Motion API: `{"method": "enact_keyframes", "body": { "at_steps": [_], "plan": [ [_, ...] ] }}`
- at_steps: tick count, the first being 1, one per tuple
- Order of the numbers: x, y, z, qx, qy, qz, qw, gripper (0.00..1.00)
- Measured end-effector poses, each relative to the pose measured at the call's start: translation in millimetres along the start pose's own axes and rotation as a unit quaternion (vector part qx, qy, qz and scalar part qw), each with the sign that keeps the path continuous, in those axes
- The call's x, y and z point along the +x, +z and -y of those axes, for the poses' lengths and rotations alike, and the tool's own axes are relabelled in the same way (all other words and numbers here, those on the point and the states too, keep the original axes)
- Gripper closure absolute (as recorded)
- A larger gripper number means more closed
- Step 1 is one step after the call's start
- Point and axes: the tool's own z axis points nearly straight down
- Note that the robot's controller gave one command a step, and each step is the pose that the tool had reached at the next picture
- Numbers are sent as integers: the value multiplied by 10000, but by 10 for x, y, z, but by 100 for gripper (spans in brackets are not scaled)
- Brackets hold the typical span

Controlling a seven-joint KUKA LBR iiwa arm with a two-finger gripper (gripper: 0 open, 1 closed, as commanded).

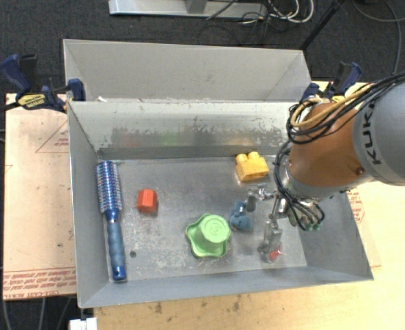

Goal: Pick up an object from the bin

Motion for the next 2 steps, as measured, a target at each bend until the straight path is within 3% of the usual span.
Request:
{"method": "enact_keyframes", "body": {
  "at_steps": [1, 2],
  "plan": [
    [-516, 387, 26, 19, -261, 69, 9996, 0],
    [-512, 360, 29, 23, -264, 70, 9996, 100]
  ]
}}
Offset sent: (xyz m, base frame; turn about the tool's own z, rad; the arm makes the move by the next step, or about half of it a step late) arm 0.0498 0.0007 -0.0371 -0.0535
